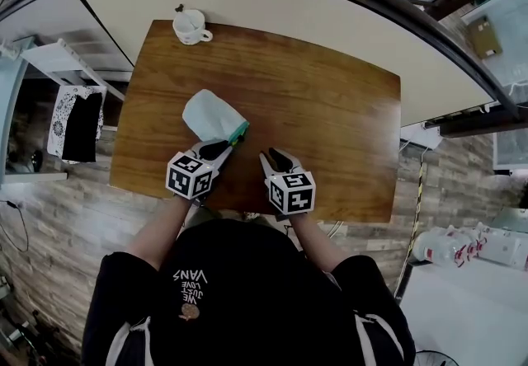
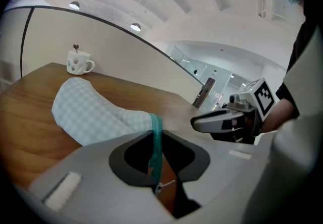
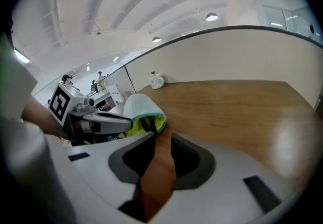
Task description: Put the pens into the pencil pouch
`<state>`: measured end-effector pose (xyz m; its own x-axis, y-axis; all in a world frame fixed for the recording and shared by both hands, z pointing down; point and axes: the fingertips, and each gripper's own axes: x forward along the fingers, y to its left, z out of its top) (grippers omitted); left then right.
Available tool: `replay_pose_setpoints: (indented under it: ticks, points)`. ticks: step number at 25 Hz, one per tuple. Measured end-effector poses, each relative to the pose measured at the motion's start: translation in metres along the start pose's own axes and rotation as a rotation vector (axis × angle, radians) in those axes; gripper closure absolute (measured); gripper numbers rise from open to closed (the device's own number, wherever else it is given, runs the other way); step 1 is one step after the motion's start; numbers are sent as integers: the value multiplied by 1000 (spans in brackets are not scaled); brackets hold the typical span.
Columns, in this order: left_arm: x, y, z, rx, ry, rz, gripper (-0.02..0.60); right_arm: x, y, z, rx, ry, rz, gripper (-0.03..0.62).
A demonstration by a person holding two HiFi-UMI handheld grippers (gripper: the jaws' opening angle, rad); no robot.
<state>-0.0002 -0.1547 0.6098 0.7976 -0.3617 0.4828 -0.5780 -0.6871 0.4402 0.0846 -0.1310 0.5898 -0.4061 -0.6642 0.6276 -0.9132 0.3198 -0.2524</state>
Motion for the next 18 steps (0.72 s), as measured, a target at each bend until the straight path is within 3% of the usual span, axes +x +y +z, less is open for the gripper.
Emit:
replay_pose_setpoints:
  ticks: [6, 18]
  points:
    - [7, 2, -2, 5, 15, 117, 501, -20, -16, -7, -4, -3, 9, 531]
    - [-22, -19, 1, -85, -169, 346, 478, -51, -28, -14, -91, -20, 114, 531]
